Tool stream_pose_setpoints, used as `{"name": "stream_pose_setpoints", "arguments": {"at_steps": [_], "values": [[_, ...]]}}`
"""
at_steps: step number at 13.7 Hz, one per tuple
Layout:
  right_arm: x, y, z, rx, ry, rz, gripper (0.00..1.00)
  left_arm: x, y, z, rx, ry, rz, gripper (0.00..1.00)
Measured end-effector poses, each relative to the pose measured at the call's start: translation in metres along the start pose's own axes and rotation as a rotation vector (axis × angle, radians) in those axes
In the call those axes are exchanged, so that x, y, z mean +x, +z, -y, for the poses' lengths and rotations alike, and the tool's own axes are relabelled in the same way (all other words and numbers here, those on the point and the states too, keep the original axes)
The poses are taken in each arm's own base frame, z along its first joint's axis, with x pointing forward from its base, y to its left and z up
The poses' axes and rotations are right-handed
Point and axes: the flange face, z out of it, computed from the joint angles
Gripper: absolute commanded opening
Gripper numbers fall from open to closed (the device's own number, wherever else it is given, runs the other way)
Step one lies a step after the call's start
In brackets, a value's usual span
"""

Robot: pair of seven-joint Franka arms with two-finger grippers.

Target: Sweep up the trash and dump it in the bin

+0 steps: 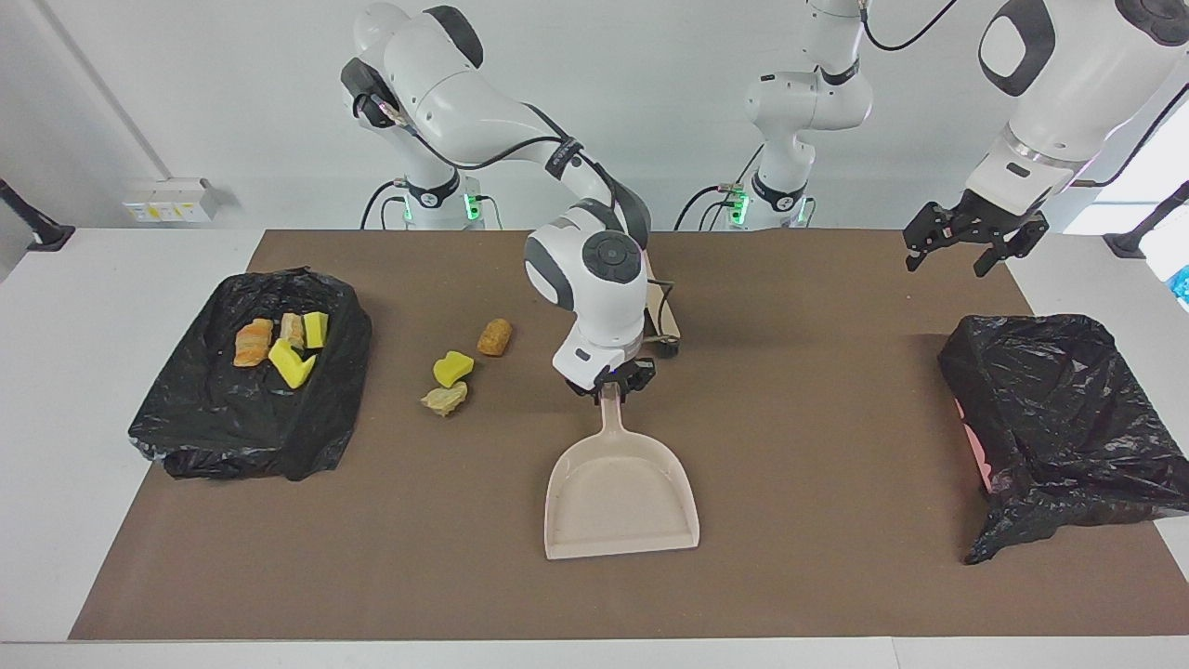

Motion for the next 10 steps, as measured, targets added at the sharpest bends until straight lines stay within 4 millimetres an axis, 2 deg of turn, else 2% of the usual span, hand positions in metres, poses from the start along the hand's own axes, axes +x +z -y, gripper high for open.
{"name": "stream_pose_setpoints", "arguments": {"at_steps": [3, 5, 6, 8, 10], "values": [[0.005, -0.027, -0.021, -0.014, 0.003, -0.011, 1.0, 0.0, 0.0, 0.0, 0.0, 0.0, 0.0, 1.0], [-0.003, -0.068, -0.037, -0.038, -0.037, 0.009, 1.0, 0.0, 0.0, 0.0, 0.0, 0.0, 0.0, 1.0], [-0.014, -0.091, -0.037, -0.034, -0.042, 0.035, 1.0, 0.0, 0.0, 0.0, 0.0, 0.0, 0.0, 1.0], [-0.051, -0.131, -0.021, -0.016, -0.063, 0.105, 1.0, 0.0, 0.0, 0.0, 0.0, 0.0, 0.0, 1.0], [-0.098, -0.14, 0.01, -0.013, -0.1, 0.152, 1.0, 0.0, 0.0, 0.0, 0.0, 0.0, 0.0, 1.0]]}}
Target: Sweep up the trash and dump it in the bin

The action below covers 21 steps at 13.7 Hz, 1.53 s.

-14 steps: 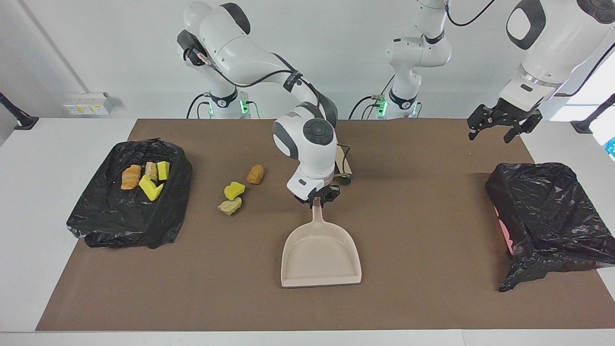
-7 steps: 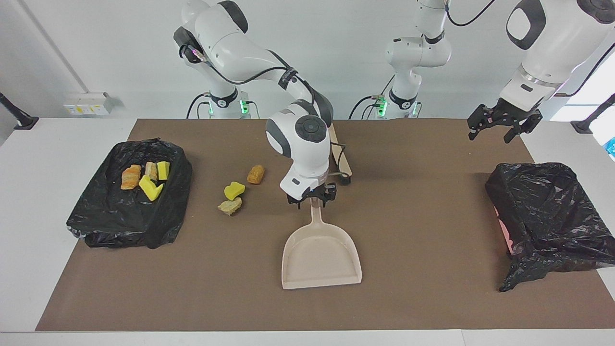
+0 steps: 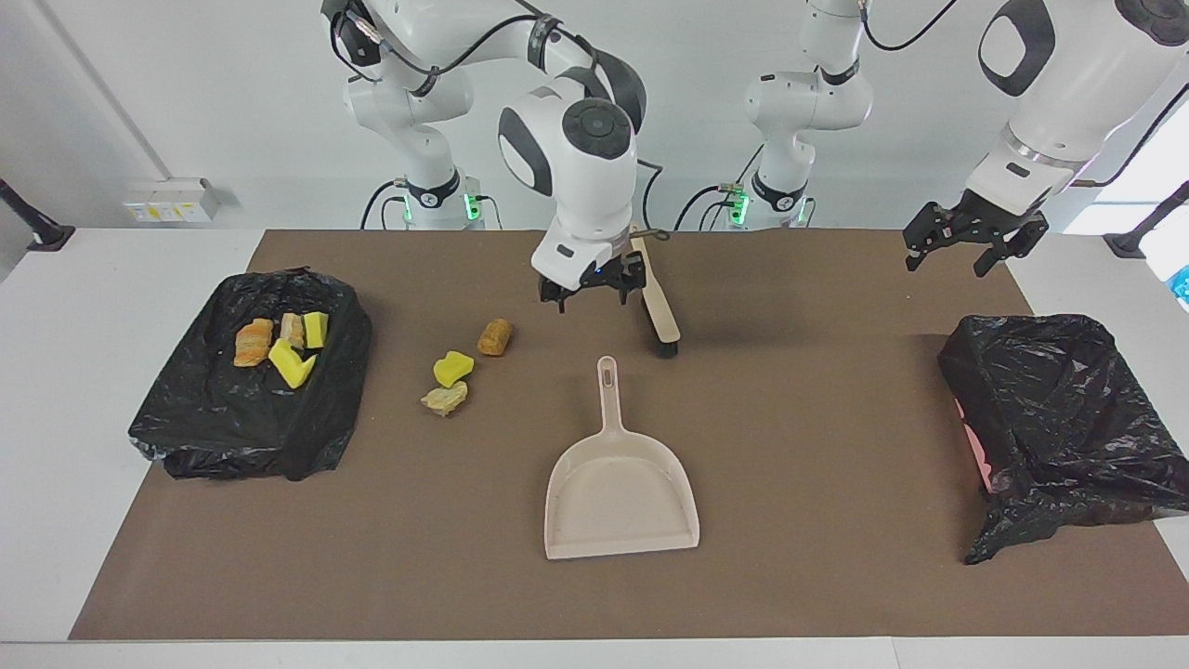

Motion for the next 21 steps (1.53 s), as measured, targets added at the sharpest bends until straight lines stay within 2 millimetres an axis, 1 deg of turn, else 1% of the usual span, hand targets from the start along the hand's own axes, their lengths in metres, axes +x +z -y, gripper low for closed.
{"name": "stream_pose_setpoints", "arguments": {"at_steps": [1, 2, 3, 4, 6, 7, 9, 10, 11, 13, 14, 15, 16, 17, 21], "values": [[-0.023, 0.009, 0.02, 0.001, -0.009, 0.019, 1.0, 0.0, 0.0, 0.0, 0.0, 0.0, 0.0, 1.0], [-0.042, 0.018, 0.036, 0.016, -0.015, 0.023, 1.0, 0.0, 0.0, 0.0, 0.0, 0.0, 0.0, 1.0], [-0.059, 0.032, 0.047, 0.046, -0.021, 0.02, 1.0, 0.0, 0.0, 0.0, 0.0, 0.0, 0.0, 1.0], [-0.075, 0.049, 0.054, 0.062, -0.026, 0.022, 1.0, 0.0, 0.0, 0.0, 0.0, 0.0, 0.0, 1.0], [-0.108, 0.093, 0.07, 0.045, -0.058, 0.039, 1.0, 0.0, 0.0, 0.0, 0.0, 0.0, 0.0, 1.0], [-0.121, 0.113, 0.078, 0.033, -0.072, 0.049, 1.0, 0.0, 0.0, 0.0, 0.0, 0.0, 0.0, 1.0], [-0.143, 0.147, 0.091, 0.023, -0.079, 0.045, 1.0, 0.0, 0.0, 0.0, 0.0, 0.0, 0.0, 1.0], [-0.152, 0.162, 0.094, 0.017, -0.087, 0.047, 1.0, 0.0, 0.0, 0.0, 0.0, 0.0, 0.0, 1.0], [-0.159, 0.172, 0.097, 0.016, -0.095, 0.044, 1.0, 0.0, 0.0, 0.0, 0.0, 0.0, 0.0, 1.0], [-0.167, 0.183, 0.102, 0.02, -0.101, 0.032, 1.0, 0.0, 0.0, 0.0, 0.0, 0.0, 0.0, 1.0], [-0.167, 0.185, 0.102, 0.024, -0.101, 0.027, 0.87, 0.0, 0.0, 0.0, 0.0, 0.0, 0.0, 1.0], [-0.166, 0.185, 0.102, 0.03, -0.1, 0.018, 0.6, 0.0, 0.0, 0.0, 0.0, 0.0, 0.0, 1.0], [-0.165, 0.184, 0.102, 0.036, -0.098, 0.011, 0.19, 0.0, 0.0, 0.0, 0.0, 0.0, 0.0, 1.0], [-0.165, 0.184, 0.102, 0.039, -0.098, 0.007, 0.0, 0.0, 0.0, 0.0, 0.0, 0.0, 0.0, 1.0], [-0.164, 0.183, 0.103, 0.044, -0.07, 0.003, 0.0, 0.0, 0.0, 0.0, 0.0, 0.0, 0.0, 1.0]]}}
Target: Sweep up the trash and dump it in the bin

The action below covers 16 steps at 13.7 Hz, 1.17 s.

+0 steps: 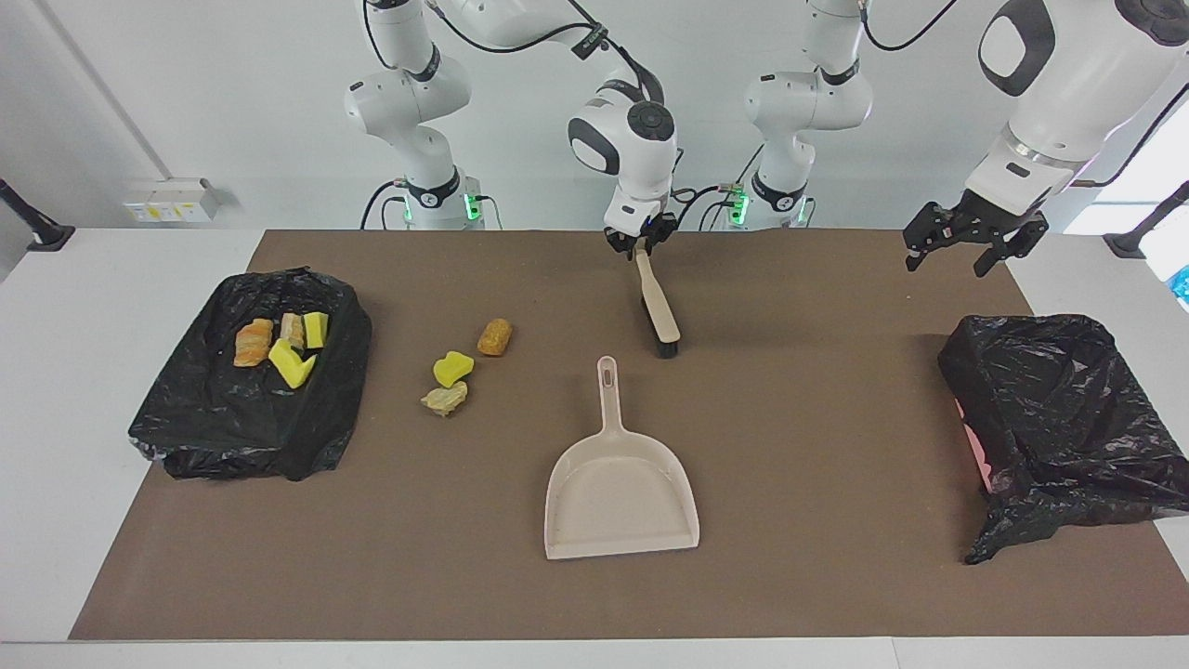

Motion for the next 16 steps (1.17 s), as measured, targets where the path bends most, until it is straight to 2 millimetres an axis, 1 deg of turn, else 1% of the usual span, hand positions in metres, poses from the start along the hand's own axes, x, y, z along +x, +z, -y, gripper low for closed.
{"name": "stream_pose_setpoints", "arguments": {"at_steps": [3, 4, 5, 6, 7, 8, 9, 10, 12, 13, 15, 16], "values": [[0.001, -0.003, -0.001, -0.005, 0.016, 0.006, 0.0, 0.0, 0.001, -0.003, -0.001, 0.006, 0.006, 1.0], [0.003, -0.009, -0.003, -0.016, 0.036, 0.02, 0.0, 0.001, 0.001, -0.011, -0.001, 0.022, 0.006, 1.0], [0.008, -0.022, -0.009, -0.026, 0.066, 0.028, 0.0, 0.003, 0.001, -0.027, 0.0, 0.051, 0.002, 1.0], [0.014, -0.044, -0.019, -0.028, 0.118, 0.019, 0.0, 0.006, 0.001, -0.051, 0.002, 0.084, -0.009, 1.0], [0.019, -0.072, -0.035, -0.027, 0.167, -0.003, 0.0, 0.01, 0.001, -0.079, 0.003, 0.094, -0.025, 1.0], [0.02, -0.097, -0.055, -0.037, 0.206, -0.015, 0.0, 0.013, 0.004, -0.104, 0.003, 0.09, -0.042, 1.0], [0.019, -0.117, -0.075, -0.055, 0.245, -0.012, 0.0, 0.016, 0.006, -0.126, 0.001, 0.093, -0.057, 1.0], [0.017, -0.132, -0.097, -0.075, 0.285, -0.002, 0.0, 0.018, 0.011, -0.145, 0.0, 0.103, -0.061, 1.0], [0.021, -0.151, -0.141, -0.096, 0.35, 0.02, 0.0, 0.026, 0.028, -0.182, -0.004, 0.087, -0.069, 1.0], [0.027, -0.159, -0.169, -0.095, 0.374, 0.021, 0.0, 0.031, 0.041, -0.201, -0.006, 0.073, -0.073, 1.0], [0.043, -0.174, -0.244, -0.105, 0.383, 0.016, 0.0, 0.038, 0.075, -0.244, -0.003, 0.072, -0.05, 1.0], [0.049, -0.176, -0.283, -0.119, 0.367, 0.018, 0.0, 0.041, 0.092, -0.262, 0.005, 0.063, -0.04, 1.0]]}}
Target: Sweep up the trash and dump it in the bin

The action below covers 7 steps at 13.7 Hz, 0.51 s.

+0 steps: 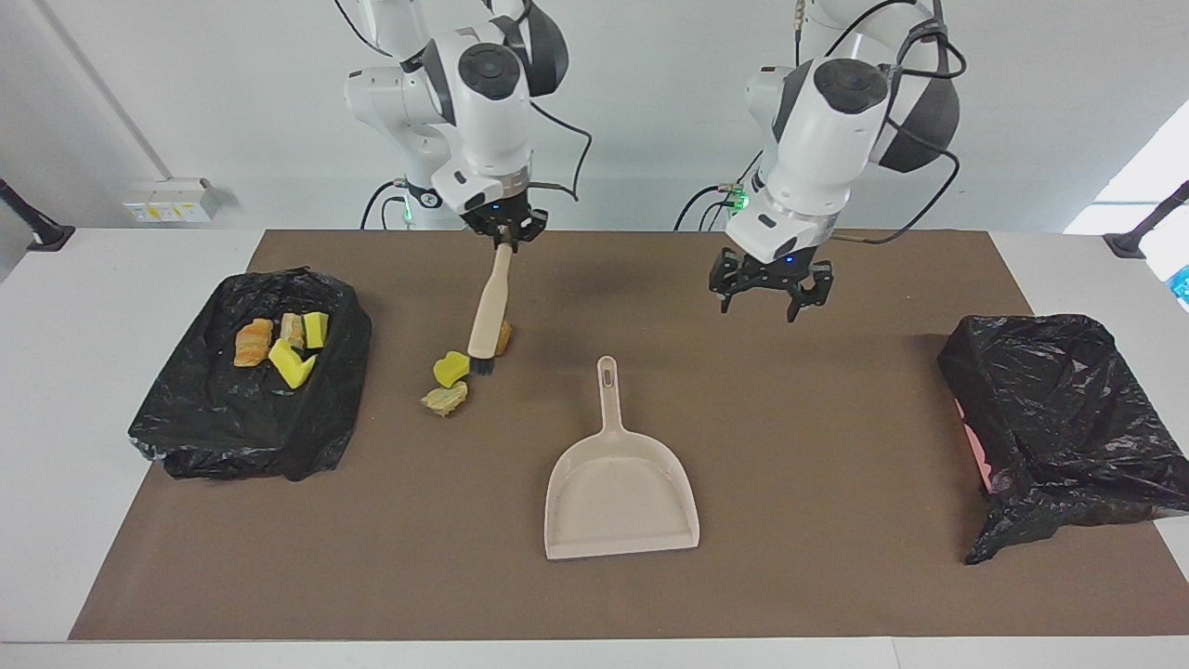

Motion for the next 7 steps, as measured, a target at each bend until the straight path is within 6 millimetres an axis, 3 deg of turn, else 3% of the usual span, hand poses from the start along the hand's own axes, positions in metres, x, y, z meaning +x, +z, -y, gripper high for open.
{"name": "stream_pose_setpoints", "arguments": {"at_steps": [2, 3, 4, 5, 7], "values": [[0.031, 0.018, -0.073, -0.052, -0.053, 0.022, 0.0, 0.015, 0.037, -0.04, 0.027, -0.057, -0.006, 1.0], [0.04, 0.031, -0.099, -0.08, -0.071, 0.04, 0.0, 0.026, 0.049, -0.054, 0.025, -0.091, -0.023, 1.0], [0.046, 0.047, -0.112, -0.111, -0.092, 0.066, 0.0, 0.037, 0.061, -0.069, 0.017, -0.119, -0.047, 1.0], [0.051, 0.064, -0.113, -0.144, -0.116, 0.092, 0.0, 0.044, 0.071, -0.082, 0.007, -0.14, -0.068, 1.0], [0.059, 0.093, -0.102, -0.176, -0.167, 0.14, 0.0, 0.051, 0.081, -0.101, -0.009, -0.164, -0.098, 1.0]]}}
